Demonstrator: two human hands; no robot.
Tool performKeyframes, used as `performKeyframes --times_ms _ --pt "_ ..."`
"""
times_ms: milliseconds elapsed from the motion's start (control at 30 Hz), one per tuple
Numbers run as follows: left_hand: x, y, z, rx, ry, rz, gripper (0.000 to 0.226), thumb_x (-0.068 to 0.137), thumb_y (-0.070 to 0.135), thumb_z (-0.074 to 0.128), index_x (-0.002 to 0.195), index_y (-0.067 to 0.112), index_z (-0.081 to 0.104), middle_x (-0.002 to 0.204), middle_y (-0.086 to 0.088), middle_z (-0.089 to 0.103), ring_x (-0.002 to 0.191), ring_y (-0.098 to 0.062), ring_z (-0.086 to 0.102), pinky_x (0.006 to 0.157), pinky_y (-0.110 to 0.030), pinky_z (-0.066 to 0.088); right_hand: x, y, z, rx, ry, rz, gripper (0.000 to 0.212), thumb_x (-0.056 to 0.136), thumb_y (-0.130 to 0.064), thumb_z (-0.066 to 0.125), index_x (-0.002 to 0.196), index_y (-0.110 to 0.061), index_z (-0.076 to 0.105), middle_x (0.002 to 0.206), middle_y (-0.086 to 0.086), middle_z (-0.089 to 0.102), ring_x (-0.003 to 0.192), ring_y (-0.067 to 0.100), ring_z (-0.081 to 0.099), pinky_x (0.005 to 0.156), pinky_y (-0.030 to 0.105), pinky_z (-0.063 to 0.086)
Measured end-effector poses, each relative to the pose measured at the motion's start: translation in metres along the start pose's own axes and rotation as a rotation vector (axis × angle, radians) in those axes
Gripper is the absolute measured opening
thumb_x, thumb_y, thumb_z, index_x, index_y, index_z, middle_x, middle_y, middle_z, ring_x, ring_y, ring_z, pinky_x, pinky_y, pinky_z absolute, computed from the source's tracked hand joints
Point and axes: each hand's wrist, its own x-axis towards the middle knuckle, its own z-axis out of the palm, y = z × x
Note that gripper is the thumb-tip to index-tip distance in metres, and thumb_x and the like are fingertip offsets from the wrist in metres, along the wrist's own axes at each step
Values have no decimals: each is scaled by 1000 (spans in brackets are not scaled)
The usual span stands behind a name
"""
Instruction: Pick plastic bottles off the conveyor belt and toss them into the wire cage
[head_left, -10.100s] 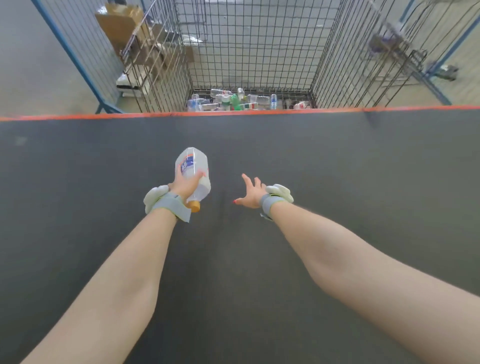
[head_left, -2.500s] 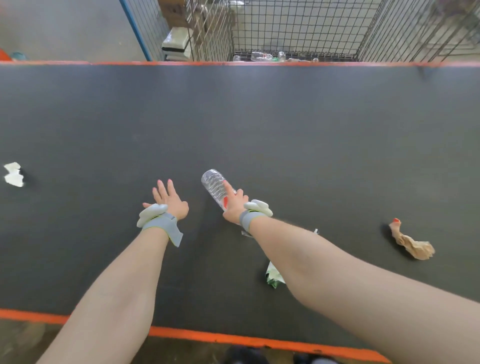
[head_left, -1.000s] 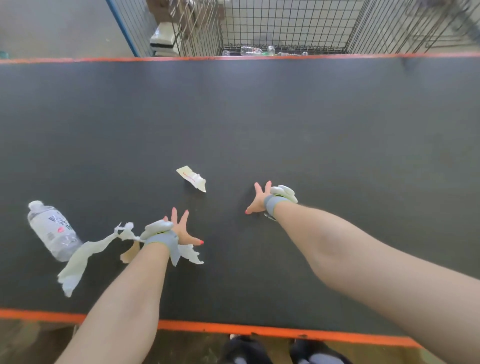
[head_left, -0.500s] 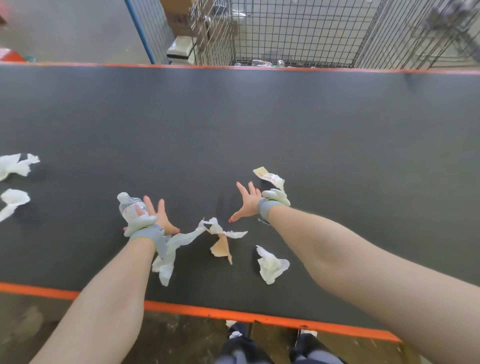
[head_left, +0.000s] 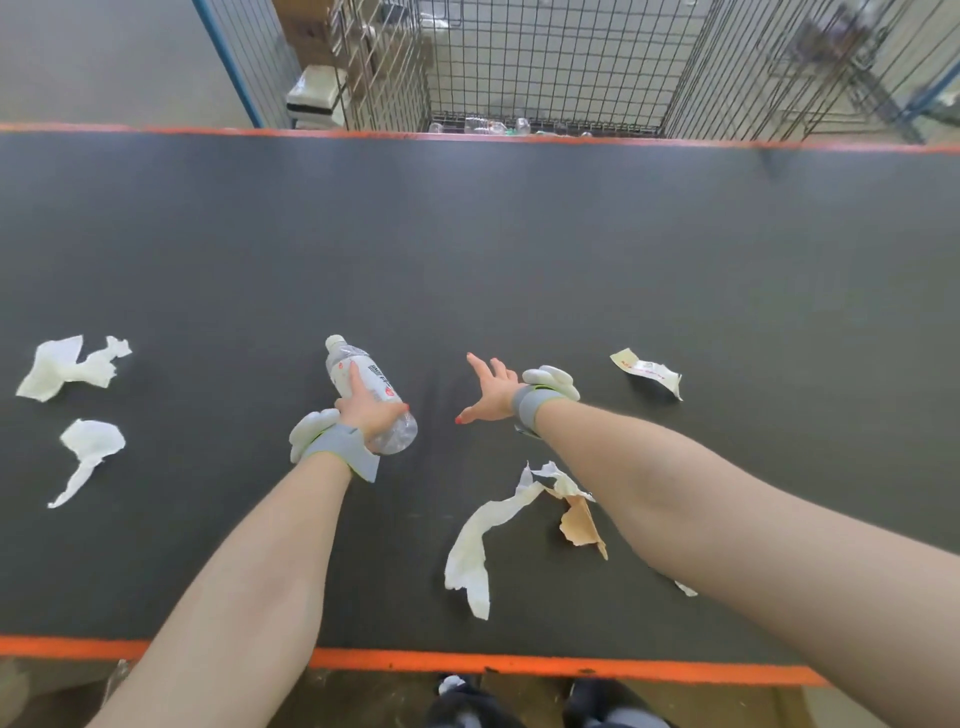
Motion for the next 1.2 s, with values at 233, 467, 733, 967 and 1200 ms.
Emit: performKeyframes --times_ms 233,467,733,967,1200 --pt "40 109 12 -169 -62 68 101 77 39 70 146 52 -2 148 -7 24 128 -33 42 65 -42 60 48 25 -63 104 50 47 101 85 -47 65 153 -37 -9 162 4 -7 147 34 12 114 49 23" --pt "106 307 10 -459 -82 127 91 87 37 66 151 31 2 152 -5 22 123 -34 50 76 -45 56 137 46 -173 276 188 130 94 90 -41 62 154 -32 -6 160 9 4 145 34 19 114 45 22" --pt "170 401 12 58 3 248 105 85 51 64 154 16 -8 157 -9 23 137 -35 35 96 -51 50 211 41 -269 383 345 71 87 93 -35 57 155 -30 -4 156 10 13 142 34 24 113 44 25" --pt "120 284 28 446 66 195 92 92 51 52 154 11 -4 156 -16 21 142 -34 26 114 -42 25 149 35 -219 212 247 111 93 91 -45 58 154 -32 -9 159 7 5 146 33 17 116 45 22" --pt "61 185 12 532 95 185 86 92 50 52 154 13 6 155 -15 21 142 -34 25 115 -46 25 76 23 -154 104 182 74 92 89 -47 58 154 -35 -6 161 1 0 146 32 17 114 45 25"
